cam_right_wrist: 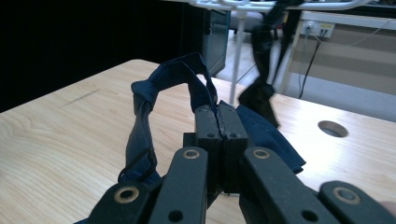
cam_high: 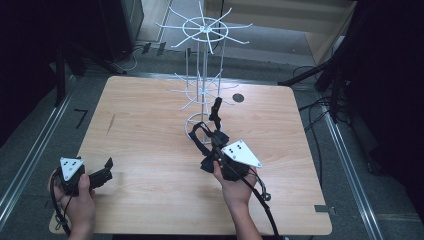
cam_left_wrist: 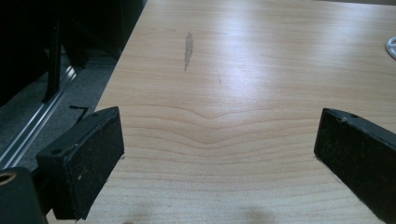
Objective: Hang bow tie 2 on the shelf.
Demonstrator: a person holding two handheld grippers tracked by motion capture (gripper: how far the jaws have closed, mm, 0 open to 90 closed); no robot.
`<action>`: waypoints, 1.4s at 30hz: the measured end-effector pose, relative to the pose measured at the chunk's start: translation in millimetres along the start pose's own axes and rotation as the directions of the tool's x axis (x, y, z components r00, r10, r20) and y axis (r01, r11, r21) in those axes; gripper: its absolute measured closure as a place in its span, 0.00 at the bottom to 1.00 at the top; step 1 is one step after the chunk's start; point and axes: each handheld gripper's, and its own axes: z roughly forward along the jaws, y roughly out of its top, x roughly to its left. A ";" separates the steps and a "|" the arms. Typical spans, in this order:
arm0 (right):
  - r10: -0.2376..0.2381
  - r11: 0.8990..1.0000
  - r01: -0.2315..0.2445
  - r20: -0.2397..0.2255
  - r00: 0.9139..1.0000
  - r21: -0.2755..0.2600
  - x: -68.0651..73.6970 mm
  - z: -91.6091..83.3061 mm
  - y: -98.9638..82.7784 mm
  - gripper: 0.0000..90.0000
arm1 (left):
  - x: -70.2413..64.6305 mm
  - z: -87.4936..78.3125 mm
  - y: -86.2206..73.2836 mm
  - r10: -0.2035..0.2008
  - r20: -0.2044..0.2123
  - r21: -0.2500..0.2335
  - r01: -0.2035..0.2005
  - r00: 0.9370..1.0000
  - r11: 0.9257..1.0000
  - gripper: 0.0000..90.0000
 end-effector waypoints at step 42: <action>0.037 0.994 -0.031 0.055 0.998 -0.101 -29.6 -43.4 34.0 1.00 | -0.6 0.5 0.1 0.003 0.013 0.008 -0.003 1.000 1.000 0.03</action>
